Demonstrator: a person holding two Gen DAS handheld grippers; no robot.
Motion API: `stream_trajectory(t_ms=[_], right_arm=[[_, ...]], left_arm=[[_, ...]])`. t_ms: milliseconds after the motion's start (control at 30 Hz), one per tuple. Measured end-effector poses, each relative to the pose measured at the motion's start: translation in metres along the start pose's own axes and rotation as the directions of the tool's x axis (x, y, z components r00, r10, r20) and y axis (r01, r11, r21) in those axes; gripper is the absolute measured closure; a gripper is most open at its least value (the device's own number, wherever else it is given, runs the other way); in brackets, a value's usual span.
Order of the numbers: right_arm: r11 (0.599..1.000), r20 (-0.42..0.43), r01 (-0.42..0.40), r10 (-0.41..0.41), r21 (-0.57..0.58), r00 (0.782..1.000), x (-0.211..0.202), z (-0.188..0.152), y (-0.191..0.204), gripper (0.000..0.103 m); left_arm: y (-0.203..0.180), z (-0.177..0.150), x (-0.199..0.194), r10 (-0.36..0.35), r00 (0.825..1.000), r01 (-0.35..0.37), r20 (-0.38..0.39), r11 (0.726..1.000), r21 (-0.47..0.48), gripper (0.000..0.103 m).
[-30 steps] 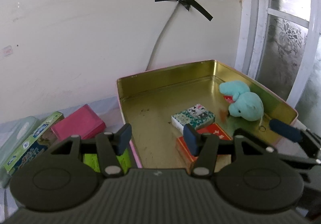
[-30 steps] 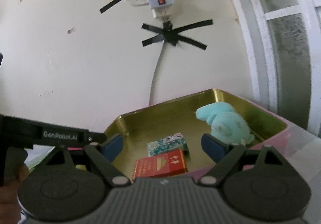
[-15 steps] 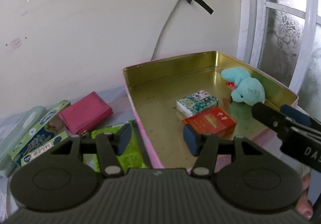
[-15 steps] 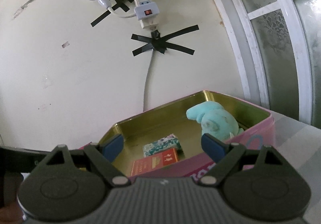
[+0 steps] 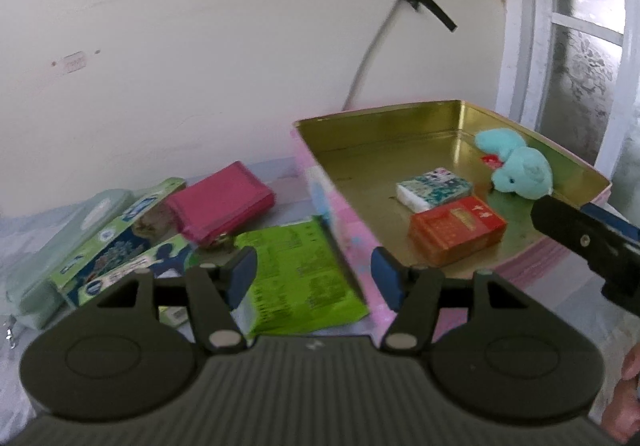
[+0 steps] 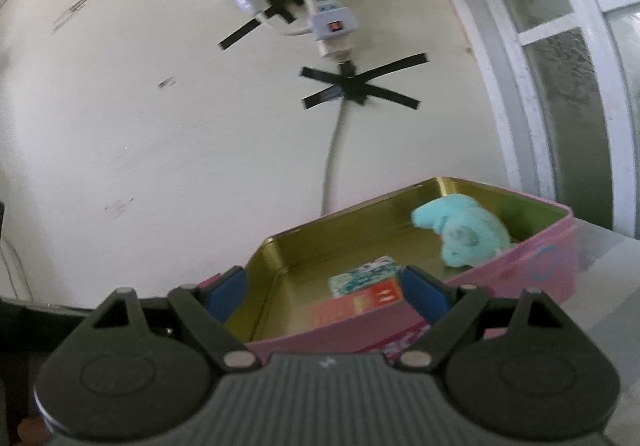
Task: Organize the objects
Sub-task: 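Move the right gripper to the green medicine box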
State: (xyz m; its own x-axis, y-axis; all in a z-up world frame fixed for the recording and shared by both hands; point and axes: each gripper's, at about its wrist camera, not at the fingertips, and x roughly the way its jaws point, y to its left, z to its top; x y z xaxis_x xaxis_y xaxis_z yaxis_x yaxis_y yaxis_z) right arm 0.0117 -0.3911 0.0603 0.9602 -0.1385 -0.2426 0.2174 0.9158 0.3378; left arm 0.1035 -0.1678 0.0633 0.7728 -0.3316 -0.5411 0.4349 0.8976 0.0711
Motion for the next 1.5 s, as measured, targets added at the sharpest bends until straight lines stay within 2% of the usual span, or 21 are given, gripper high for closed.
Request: stream_trajectory(t_ms=[500,767,1033,1133,1233,1367,1500], right_arm=[[0.983,-0.08,-0.108,0.097,-0.15,0.992,0.01,-0.021,0.085,0.015],[0.962,-0.178,-0.18,0.144,-0.207,0.973,0.03,-0.04,0.12,0.016],[0.921,-0.32,-0.298,0.212,-0.249,0.923,0.078,-0.051,0.155,0.019],[0.915,-0.375,-0.336,0.237,-0.224,0.896,0.106,-0.048,0.166,0.021],[0.917,-0.417,-0.351,0.248,-0.19,0.874,0.135,-0.043,0.174,0.027],[0.92,-0.476,-0.359,0.247,-0.159,0.844,0.169,-0.043,0.183,0.038],[0.931,-0.533,-0.33,0.203,-0.155,0.822,0.194,-0.055,0.188,0.041]], left_arm=[[0.07,-0.033,0.0,0.076,0.997,-0.078,-0.029,0.994,-0.076,0.038],[0.115,-0.051,-0.004,0.092,0.994,-0.098,-0.057,0.988,-0.121,0.038],[0.176,-0.058,-0.01,0.098,0.992,-0.116,-0.079,0.954,-0.276,0.038],[0.191,-0.058,-0.001,0.025,0.994,-0.062,-0.105,0.929,-0.365,0.038],[0.198,-0.059,0.007,-0.032,0.993,-0.018,-0.11,0.905,-0.426,0.039],[0.2,-0.06,0.021,-0.014,0.992,-0.045,-0.129,0.894,-0.446,0.038],[0.204,-0.062,0.028,-0.045,0.992,-0.019,-0.118,0.872,-0.49,0.037]])
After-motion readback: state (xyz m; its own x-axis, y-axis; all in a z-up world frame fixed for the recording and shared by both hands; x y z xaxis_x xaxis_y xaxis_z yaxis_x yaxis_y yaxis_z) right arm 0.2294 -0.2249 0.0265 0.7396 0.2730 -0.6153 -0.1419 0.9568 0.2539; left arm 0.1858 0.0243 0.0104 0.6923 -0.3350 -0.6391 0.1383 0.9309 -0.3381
